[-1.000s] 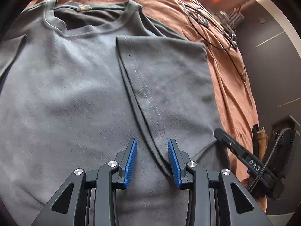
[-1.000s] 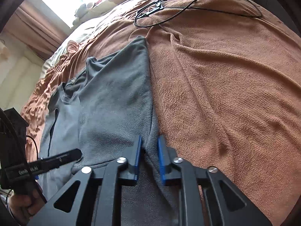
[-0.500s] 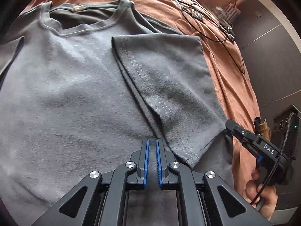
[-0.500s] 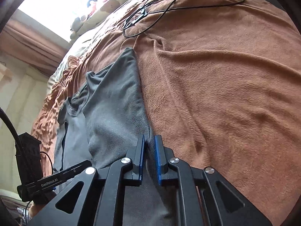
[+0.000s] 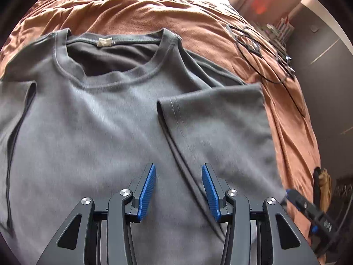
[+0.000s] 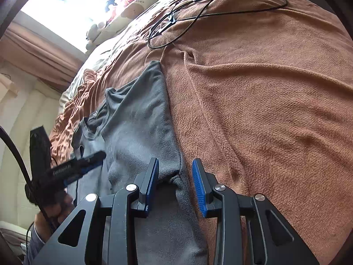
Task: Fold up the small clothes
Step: 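Pinch the folded side edge again with the left tool, then open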
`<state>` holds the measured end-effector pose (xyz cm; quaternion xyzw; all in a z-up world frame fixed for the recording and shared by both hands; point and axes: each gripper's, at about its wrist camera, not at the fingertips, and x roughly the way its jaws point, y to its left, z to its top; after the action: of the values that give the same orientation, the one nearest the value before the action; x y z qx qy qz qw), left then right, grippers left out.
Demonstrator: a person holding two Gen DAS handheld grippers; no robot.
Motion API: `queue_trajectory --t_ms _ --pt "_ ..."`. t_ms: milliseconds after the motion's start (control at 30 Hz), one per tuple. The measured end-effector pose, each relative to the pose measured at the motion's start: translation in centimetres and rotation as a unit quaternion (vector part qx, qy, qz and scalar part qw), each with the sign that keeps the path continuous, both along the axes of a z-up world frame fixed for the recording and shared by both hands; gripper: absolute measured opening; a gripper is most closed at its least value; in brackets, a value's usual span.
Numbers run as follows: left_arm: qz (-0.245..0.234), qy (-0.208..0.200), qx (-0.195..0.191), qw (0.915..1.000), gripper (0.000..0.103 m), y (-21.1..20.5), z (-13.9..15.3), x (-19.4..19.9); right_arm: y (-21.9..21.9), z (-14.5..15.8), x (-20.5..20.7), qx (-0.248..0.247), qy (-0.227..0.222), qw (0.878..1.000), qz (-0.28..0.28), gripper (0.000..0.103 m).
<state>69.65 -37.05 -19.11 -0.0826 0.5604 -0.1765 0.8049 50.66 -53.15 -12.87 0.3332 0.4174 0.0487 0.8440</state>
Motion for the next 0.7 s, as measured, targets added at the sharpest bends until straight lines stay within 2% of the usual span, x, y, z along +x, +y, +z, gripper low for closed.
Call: queue_trajectory --t_ms 200,233,300,367,567,700 --pt "0.014 -0.018 0.016 0.9996 0.044 -0.7 -0.5 2.9 1.2 -0.2 0.8 -0.024 0.015 0.999 0.016 0.029" --pt "0.015 -0.021 0.020 0.9995 0.032 -0.8 -0.5 3.3 1.5 -0.4 1.0 -0.032 0.023 0.999 0.020 0.029" --pt "0.016 -0.026 0.043 0.9986 0.014 -1.0 -0.8 4.0 2.0 -0.5 1.1 -0.041 0.029 0.998 0.025 0.029" --pt "0.019 -0.030 0.046 0.9983 0.007 -1.0 -0.8 4.7 2.3 -0.3 1.2 -0.050 0.033 0.998 0.030 0.029" --pt "0.017 -0.045 0.077 0.9959 0.006 -0.8 -0.2 5.6 2.1 -0.2 0.9 -0.031 0.037 0.998 0.030 0.029" --pt "0.021 -0.033 0.059 0.9975 0.006 0.1 0.2 5.1 1.4 0.6 0.4 -0.016 0.028 0.999 0.021 0.029"
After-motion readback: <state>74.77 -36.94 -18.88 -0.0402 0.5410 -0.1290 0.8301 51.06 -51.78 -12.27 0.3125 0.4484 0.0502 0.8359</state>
